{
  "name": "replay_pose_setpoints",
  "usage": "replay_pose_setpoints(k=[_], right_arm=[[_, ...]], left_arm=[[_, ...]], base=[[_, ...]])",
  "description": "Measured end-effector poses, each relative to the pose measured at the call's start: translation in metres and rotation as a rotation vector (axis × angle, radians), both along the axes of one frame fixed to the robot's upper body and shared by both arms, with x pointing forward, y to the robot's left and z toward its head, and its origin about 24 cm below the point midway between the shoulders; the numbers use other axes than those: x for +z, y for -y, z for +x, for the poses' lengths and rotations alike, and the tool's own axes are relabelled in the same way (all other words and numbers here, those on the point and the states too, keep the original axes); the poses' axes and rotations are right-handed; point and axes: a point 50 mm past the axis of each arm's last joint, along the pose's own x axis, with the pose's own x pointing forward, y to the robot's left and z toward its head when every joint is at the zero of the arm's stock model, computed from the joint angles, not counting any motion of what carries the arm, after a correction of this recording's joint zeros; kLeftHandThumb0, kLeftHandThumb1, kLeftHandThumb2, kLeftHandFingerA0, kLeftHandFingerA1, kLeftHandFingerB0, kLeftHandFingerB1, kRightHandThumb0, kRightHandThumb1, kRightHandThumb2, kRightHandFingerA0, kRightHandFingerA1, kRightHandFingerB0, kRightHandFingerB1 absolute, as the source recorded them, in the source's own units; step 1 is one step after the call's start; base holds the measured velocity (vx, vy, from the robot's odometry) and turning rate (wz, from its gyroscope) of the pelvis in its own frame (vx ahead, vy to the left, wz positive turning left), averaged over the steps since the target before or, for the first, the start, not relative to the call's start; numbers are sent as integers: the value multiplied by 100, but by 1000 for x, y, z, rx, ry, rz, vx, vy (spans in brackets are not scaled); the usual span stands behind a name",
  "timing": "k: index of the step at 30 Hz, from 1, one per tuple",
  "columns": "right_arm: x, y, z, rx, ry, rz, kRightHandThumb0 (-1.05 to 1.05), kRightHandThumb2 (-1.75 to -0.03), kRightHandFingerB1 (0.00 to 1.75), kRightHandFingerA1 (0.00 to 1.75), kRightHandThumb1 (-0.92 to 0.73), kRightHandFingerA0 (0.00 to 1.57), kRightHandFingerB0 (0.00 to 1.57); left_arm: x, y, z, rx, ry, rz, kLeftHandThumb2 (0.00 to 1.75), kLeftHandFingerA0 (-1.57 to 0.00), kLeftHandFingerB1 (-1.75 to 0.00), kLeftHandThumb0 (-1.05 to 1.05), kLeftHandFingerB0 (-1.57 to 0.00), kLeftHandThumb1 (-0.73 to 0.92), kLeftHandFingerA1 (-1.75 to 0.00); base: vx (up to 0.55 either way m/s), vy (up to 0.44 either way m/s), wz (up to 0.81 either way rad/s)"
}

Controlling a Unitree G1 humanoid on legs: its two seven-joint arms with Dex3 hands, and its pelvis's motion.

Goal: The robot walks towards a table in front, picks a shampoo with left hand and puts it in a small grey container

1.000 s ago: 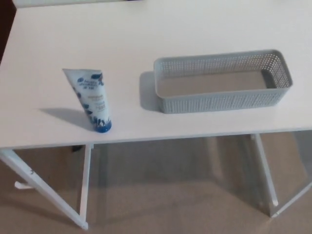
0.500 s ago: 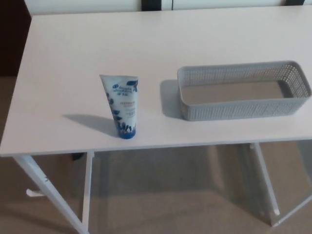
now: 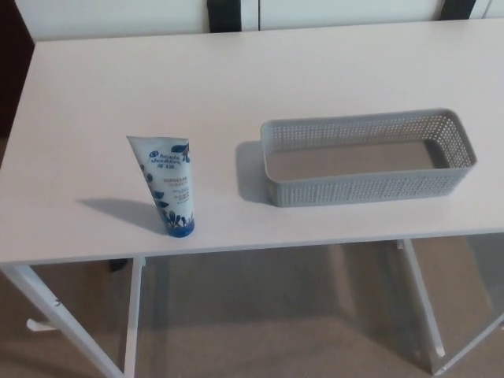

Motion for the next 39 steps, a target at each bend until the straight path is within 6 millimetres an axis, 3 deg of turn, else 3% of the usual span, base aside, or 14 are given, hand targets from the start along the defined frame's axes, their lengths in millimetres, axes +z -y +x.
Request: replay_pose_setpoints(k=[4, 5, 6, 8, 9, 10, 16, 18, 20, 21, 23, 34, 35, 39], right_arm=[[-3, 0, -18, -1, -29, 6, -29, -58, 42, 51, -63, 74, 56], [-3, 0, -21, -2, -34, 8, -30, -58, 42, 51, -64, 74, 56], [-3, 0, -24, -3, -39, 11, -29, -58, 42, 51, -63, 73, 55], [-4, 0, -29, -10, -47, 16, -28, -58, 43, 52, -62, 76, 56], [-4, 0, -29, -13, -45, 18, -28, -58, 43, 52, -62, 76, 56], [-4, 1, -28, -16, -41, 20, -27, -59, 43, 52, -64, 74, 55], [-2, 3, -22, -37, -16, 23, -25, -59, 43, 50, -65, 73, 55], [-1, 4, -20, -48, -8, 26, -25, -59, 43, 50, -66, 72, 55], [0, 4, -17, -55, 4, 27, -23, -59, 43, 50, -67, 72, 56], [0, 5, -15, -56, 11, 28, -24, -59, 44, 52, -65, 74, 56], [1, 5, -14, -59, 18, 29, -28, -59, 44, 51, -66, 76, 58], [0, 5, -18, -62, 5, 29, -28, -59, 42, 51, -65, 77, 57], [0, 5, -18, -61, 5, 29, -26, -60, 42, 50, -68, 76, 56], [0, 5, -18, -59, 3, 29, -26, -59, 43, 51, -66, 76, 56]], left_arm=[[-2, -2, -22, 4, -49, -2, 74, -51, -47, -45, -36, 46, -53], [-3, -2, -25, 6, -57, -3, 57, -59, -36, -37, -41, 56, -43], [-3, -2, -30, 10, -69, -5, 75, -50, -46, -45, -34, 46, -53], [-3, -2, -35, 10, -73, -8, 73, -52, -46, -45, -34, 45, -53], [-3, -2, -33, 7, -66, -8, 73, -52, -46, -45, -34, 45, -53], [-2, -2, -31, 4, -58, -8, 57, -55, -35, -39, -37, 56, -43], [6, -3, -6, 22, 69, -31, 56, -45, -29, -40, -23, 51, -39], [10, -2, 1, 40, 134, -57, 65, -28, -35, -46, -12, 40, -43], [17, 1, 9, 38, 205, -83, 64, -23, -34, -45, -11, 39, -42], [21, 1, 12, 32, 240, -88, 56, -24, -27, -38, -14, 48, -35], [28, 1, 15, 26, 285, -94, 64, -14, -33, -49, -11, 41, -37], [93, -14, 5, -10, 524, -31, 64, -21, -34, -53, -14, 39, -38], [99, -15, 6, -17, 543, -25, 88, 0, -48, -28, 0, 34, -48], [133, -13, 21, -83, 668, 6, 87, -1, -48, -28, 0, 33, -48]], base=[[0, 0, 0], [0, 0, 0], [0, 0, 0], [0, 0, 0], [0, 0, 0], [0, 0, 0], [0, 0, 0], [0, 0, 0], [0, 0, 0], [0, 0, 0], [0, 0, 0], [0, 0, 0], [0, 0, 0], [0, 0, 0]])
